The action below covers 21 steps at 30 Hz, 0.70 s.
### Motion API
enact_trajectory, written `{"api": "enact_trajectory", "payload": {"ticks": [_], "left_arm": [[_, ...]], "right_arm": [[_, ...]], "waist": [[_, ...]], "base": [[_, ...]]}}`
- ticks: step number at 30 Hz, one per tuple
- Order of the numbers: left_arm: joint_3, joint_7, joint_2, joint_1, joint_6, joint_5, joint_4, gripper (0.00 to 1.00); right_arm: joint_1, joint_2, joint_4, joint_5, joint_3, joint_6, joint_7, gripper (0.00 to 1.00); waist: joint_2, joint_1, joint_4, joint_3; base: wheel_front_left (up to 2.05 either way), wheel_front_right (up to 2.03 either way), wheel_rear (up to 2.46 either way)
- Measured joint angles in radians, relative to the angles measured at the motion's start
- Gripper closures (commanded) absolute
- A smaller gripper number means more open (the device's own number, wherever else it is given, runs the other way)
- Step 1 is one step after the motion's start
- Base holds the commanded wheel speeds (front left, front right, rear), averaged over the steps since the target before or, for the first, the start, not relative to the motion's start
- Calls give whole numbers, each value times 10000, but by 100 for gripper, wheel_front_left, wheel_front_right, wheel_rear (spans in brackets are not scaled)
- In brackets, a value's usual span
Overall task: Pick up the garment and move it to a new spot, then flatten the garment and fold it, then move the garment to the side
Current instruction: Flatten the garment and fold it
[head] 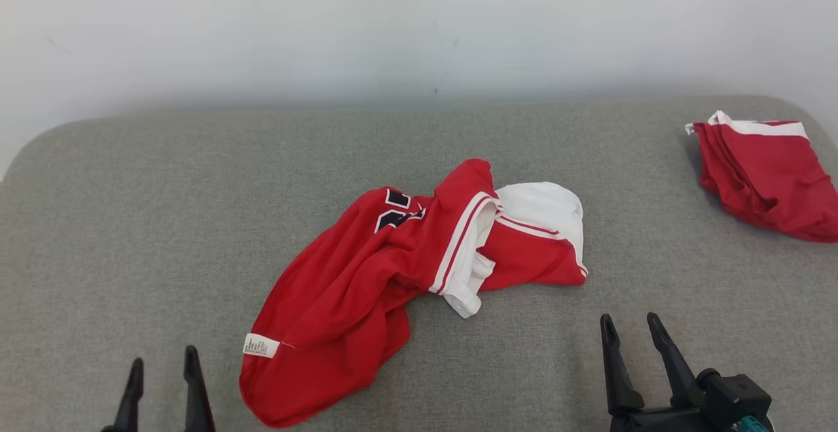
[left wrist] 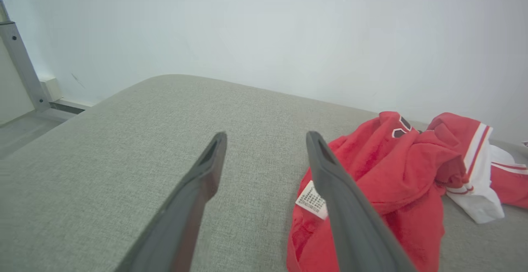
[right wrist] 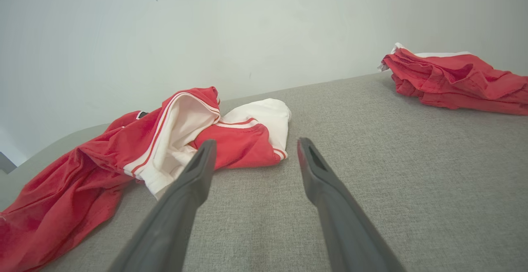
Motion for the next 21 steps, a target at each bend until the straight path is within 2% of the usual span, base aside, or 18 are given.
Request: {"api": "enact_trajectory", "payload": {"ticks": [3,8,14,21], "left_arm": [[334,0,-77,146,-10,435,-451,0],[717,0,-98,315,-268,1267,-1129,0],[754,0,-249,382,-523,1837,-1149,0],[514,0,-433,308,-704,2201,-1058,0]], "right_arm": [[21,-12,38,4,17,0,0,0],[84,-35,69,31,33,0,0,0],[103,-134,230,29,188,0,0,0],[-1516,-531,1356,29,1212,0,13,0]], "waist": [[0,0,71,-146],[0,1,155,-273],[0,1,374,-273],[0,1,823,-158]], "base": [[0,0,0],[0,0,0],[0,0,0],[0,0,0]]}}
